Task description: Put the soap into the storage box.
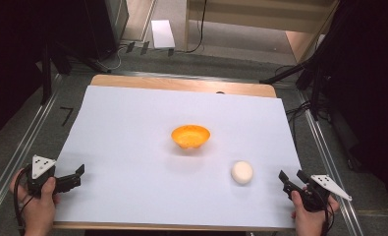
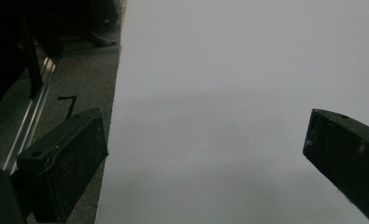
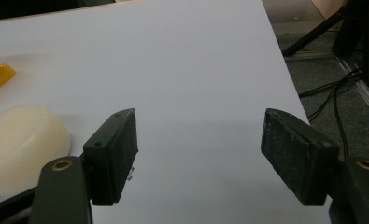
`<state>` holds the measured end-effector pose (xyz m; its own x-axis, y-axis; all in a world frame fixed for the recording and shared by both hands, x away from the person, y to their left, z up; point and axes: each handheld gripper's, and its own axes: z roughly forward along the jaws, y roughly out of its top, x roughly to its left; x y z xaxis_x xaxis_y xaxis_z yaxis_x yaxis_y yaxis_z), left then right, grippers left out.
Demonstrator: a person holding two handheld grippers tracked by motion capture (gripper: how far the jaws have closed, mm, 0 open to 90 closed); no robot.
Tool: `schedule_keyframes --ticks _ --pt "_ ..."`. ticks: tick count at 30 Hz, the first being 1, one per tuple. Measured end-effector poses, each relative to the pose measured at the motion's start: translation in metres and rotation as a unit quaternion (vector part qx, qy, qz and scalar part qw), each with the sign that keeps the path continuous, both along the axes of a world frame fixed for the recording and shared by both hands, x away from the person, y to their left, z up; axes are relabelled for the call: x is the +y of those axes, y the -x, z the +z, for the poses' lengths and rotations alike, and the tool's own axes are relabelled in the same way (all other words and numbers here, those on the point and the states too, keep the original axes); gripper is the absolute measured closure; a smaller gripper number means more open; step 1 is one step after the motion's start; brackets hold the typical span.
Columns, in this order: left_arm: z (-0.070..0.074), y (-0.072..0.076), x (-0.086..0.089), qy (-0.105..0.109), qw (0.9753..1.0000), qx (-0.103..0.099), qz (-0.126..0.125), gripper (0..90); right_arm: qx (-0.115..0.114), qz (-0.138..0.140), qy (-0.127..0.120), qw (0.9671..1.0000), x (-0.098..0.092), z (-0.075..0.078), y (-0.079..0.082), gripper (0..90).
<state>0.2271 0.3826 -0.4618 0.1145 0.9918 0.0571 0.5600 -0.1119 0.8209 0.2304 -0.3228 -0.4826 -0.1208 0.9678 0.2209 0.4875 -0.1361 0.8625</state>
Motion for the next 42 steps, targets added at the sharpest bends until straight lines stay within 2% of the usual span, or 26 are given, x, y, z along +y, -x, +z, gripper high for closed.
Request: schedule_keyframes --ticks 3,7,10,11,12,13,14,15,16,17,18,19,20,21,22,24,25,27,28,29,30,31,32,34,39,42 --pt "0.0 0.0 0.0 0.0 1.0 -0.002 -0.001 0.3 -0.001 0.006 0.0 1.0 0.002 0.002 -0.001 29.4" --pt "0.0 0.0 0.0 -0.002 1.0 -0.002 0.0 0.3 -0.003 0.039 0.035 0.9986 0.01 0.008 -0.006 39.2" --pt "0.0 0.0 -0.001 -0.004 1.0 0.001 0.001 0.3 -0.005 0.062 0.06 0.9963 0.014 0.011 -0.008 42.3" --pt "0.0 0.0 0.0 -0.004 1.0 0.001 0.001 0.3 0.002 0.071 0.068 0.9951 0.016 0.013 -0.009 44.7" --pt "0.0 0.0 -0.001 -0.004 1.0 0.001 0.002 0.3 0.027 0.098 0.079 0.9916 0.02 0.017 -0.013 46.1" --pt "0.0 0.0 -0.001 -0.004 1.0 0.001 0.002 0.3 0.027 0.098 0.079 0.9916 0.02 0.017 -0.013 46.1" --pt "0.0 0.0 -0.001 -0.005 1.0 0.0 0.002 0.3 0.045 0.11 0.086 0.9892 0.022 0.02 -0.014 46.0" --pt "0.0 0.0 -0.001 -0.004 1.0 -0.002 0.001 0.3 0.077 0.114 0.11 0.9844 0.029 0.023 -0.017 45.4" --pt "0.0 0.0 -0.001 -0.004 1.0 -0.002 0.001 0.3 0.089 0.119 0.118 0.9818 0.033 0.024 -0.018 44.7" --pt "0.0 0.0 -0.001 -0.004 1.0 -0.002 0.001 0.3 0.089 0.119 0.118 0.9818 0.033 0.024 -0.018 44.7" --pt "0.0 0.0 0.0 -0.003 1.0 -0.001 0.0 0.3 0.101 0.129 0.119 0.9794 0.035 0.025 -0.02 41.9" --pt "0.0 0.0 0.0 -0.002 1.0 -0.002 0.0 0.3 0.119 0.15 0.119 0.9742 0.041 0.028 -0.022 37.8" --pt "0.0 0.0 0.0 -0.002 1.0 -0.001 -0.002 0.3 0.127 0.155 0.122 0.9721 0.043 0.029 -0.024 36.0" --pt "0.0 0.0 0.0 -0.002 1.0 -0.001 -0.002 0.3 0.127 0.155 0.122 0.9721 0.043 0.029 -0.024 36.0" --pt "0.0 0.0 0.0 -0.001 1.0 -0.001 -0.002 0.3 0.137 0.16 0.123 0.9699 0.046 0.031 -0.026 32.9" --pt "0.0 0.0 0.0 -0.001 1.0 -0.001 -0.002 0.3 0.175 0.184 0.135 0.9577 0.056 0.035 -0.032 25.0" --pt "0.0 0.0 0.0 -0.001 1.0 -0.001 -0.002 0.3 0.175 0.184 0.135 0.9577 0.056 0.035 -0.032 25.0" --pt "0.0 0.0 0.0 -0.003 1.0 -0.002 -0.002 0.3 0.198 0.196 0.148 0.949 0.064 0.037 -0.034 20.7" --pt "0.0 0.0 -0.001 -0.004 1.0 -0.001 -0.002 0.3 0.214 0.206 0.148 0.9433 0.069 0.039 -0.036 16.3" --pt "0.0 0.0 -0.001 -0.004 1.0 -0.001 -0.002 0.3 0.223 0.211 0.145 0.9405 0.072 0.039 -0.038 14.9" --pt "0.0 0.0 -0.001 -0.005 1.0 0.001 -0.003 0.3 0.223 0.211 0.145 0.9405 0.072 0.039 -0.038 14.9" --pt "0.0 0.0 0.0 -0.004 1.0 0.002 -0.003 0.3 0.241 0.222 0.145 0.9338 0.075 0.04 -0.042 13.7" --pt "0.0 0.0 0.0 -0.004 1.0 0.002 -0.003 0.3 0.241 0.222 0.145 0.9338 0.075 0.04 -0.042 13.7" --pt "0.0 0.0 0.0 -0.003 1.0 0.002 -0.002 0.3 0.255 0.224 0.142 0.9298 0.08 0.043 -0.046 13.2" --pt "0.0 0.0 0.0 -0.004 1.0 0.001 -0.003 0.3 0.267 0.23 0.133 0.9263 0.084 0.047 -0.053 13.1" --pt "0.0 0.0 0.0 -0.005 1.0 0.003 -0.002 0.3 0.28 0.233 0.131 0.922 0.09 0.05 -0.058 13.1"
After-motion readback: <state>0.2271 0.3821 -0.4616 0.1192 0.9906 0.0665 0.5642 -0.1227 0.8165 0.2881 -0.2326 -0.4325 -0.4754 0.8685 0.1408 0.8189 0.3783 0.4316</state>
